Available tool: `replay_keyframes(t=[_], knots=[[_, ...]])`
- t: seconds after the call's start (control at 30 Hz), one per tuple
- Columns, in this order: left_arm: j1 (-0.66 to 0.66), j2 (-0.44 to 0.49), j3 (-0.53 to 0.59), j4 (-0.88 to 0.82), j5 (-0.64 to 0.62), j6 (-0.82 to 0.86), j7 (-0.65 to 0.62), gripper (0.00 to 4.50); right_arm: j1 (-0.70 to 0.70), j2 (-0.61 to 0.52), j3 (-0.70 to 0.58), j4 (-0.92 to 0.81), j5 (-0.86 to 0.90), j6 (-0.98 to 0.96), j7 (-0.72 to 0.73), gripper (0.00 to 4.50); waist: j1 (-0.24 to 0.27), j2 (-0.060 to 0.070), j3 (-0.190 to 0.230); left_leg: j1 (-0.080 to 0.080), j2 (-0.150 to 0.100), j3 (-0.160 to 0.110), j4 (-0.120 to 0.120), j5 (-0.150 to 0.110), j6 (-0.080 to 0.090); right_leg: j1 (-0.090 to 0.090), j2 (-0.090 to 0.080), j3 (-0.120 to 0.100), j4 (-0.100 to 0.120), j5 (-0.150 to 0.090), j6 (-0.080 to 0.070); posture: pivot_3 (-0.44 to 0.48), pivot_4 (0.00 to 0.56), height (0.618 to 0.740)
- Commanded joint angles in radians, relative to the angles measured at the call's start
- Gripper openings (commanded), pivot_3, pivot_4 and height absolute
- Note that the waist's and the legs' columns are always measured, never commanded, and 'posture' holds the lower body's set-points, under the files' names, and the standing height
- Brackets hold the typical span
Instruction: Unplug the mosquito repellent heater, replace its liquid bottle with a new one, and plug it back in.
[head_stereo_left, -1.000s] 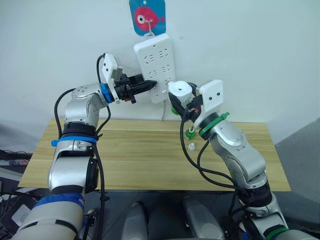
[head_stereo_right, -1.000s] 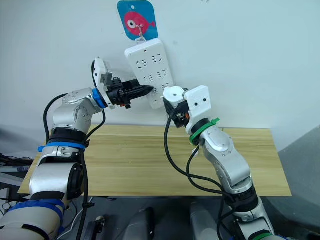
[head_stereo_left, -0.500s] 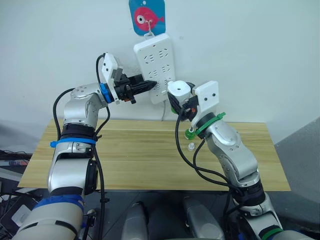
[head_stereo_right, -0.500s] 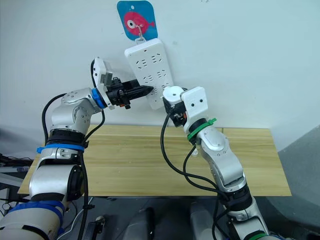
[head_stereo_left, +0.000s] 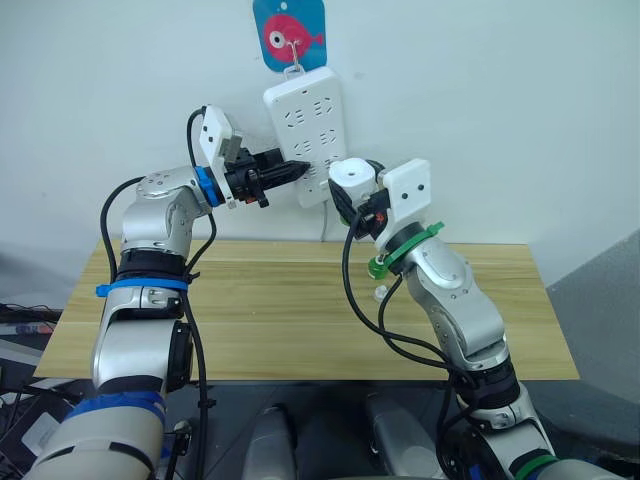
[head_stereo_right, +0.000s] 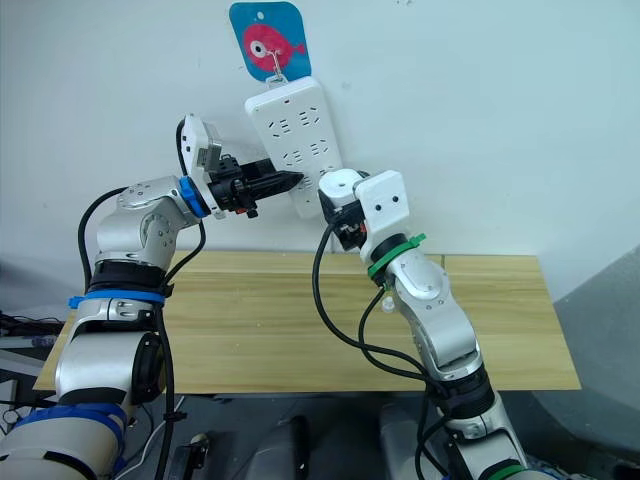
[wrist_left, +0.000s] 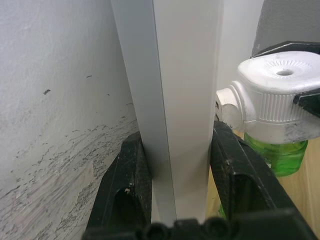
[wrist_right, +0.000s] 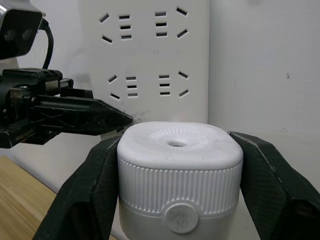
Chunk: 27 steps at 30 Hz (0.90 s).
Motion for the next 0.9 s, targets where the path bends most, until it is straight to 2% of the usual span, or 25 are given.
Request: replay_keyframes(t=[0.03, 0.5, 0.7, 0.9], knots=[[-0.003, 0.003, 0.020, -0.026, -0.009, 0.014, 0.014, 1.37, -0.037, 0.016, 0.002, 0.003, -0.013, -0.040, 0.006, 2.99, 0.000, 0.000, 0.000, 0.000, 0.000, 0.000, 0.000, 0.000, 0.000, 0.000, 0.000, 0.000, 0.000, 0.000, 0.000, -0.192, 0.206, 0.704], [-0.003, 0.006, 0.023, -0.026, -0.008, 0.013, 0.017, 1.37, 0.013, -0.002, -0.009, -0.040, -0.009, -0.002, 0.039, 2.99, 0.001, 0.000, 0.000, 0.000, 0.000, 0.000, 0.000, 0.000, 0.000, 0.000, 0.000, 0.000, 0.000, 0.000, 0.000, -0.194, 0.206, 0.704], [0.002, 0.017, 0.021, -0.029, -0.003, 0.012, 0.010, 1.37, 0.212, -0.100, 0.010, -0.114, 0.001, -0.067, 0.131, 2.99, 0.006, 0.000, 0.000, 0.000, 0.000, 0.000, -0.001, 0.000, 0.000, 0.000, 0.000, 0.000, -0.001, 0.000, 0.000, -0.186, 0.210, 0.704], [0.009, 0.021, 0.017, -0.039, -0.003, 0.014, 0.006, 1.37, 0.291, -0.115, 0.034, -0.118, -0.001, -0.129, 0.165, 2.99, 0.004, 0.000, 0.000, 0.000, 0.000, 0.000, -0.001, 0.000, 0.000, 0.000, 0.001, 0.000, 0.000, -0.001, 0.001, -0.183, 0.205, 0.704]])
